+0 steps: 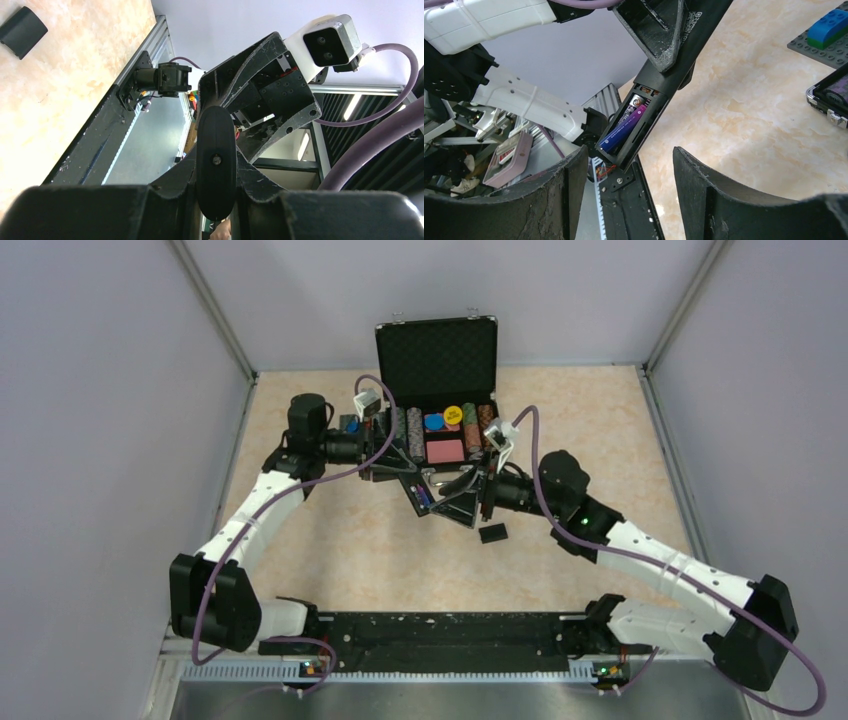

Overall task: Load the batteries into the remote control
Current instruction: Load the battery into the remote control.

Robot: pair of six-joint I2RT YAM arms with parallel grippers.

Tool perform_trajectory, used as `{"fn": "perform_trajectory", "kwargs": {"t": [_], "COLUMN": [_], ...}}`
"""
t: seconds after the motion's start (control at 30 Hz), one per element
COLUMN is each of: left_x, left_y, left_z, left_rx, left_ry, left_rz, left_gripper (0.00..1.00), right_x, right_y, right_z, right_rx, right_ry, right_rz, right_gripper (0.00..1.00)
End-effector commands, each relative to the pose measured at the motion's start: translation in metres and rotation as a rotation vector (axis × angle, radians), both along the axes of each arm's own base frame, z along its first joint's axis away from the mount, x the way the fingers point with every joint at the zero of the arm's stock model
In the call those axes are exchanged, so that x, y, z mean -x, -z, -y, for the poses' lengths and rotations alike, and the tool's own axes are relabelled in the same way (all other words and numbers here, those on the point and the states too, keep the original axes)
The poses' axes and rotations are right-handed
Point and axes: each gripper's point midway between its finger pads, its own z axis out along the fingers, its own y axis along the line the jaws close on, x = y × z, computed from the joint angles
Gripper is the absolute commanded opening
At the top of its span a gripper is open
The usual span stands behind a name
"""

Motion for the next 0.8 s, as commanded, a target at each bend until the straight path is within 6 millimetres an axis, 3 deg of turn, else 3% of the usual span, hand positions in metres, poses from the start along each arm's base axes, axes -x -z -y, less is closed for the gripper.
{"fn": "perform_trajectory", "kwargs": {"t": [0.0,0.77], "left_x": [0.002,0.015], "left_y": [-0.016,-0.025], "left_z": [-0.001,-0.004], "left_rx": [0.019,0.032], "left_ry": [0.008,0.025], "left_rz": [0.087,0.139], "left_gripper": [0.00,0.00], "right_x": [-0.001,-0.019], "right_y": [-0.013,0.006], "right_z": [-0.004,-0.011], "right_rx": [-0.027,-0.015], "right_ry": [-0.010,0.067], "right_rz": [0.035,-0.085], "right_gripper": [0.62,0.57]}}
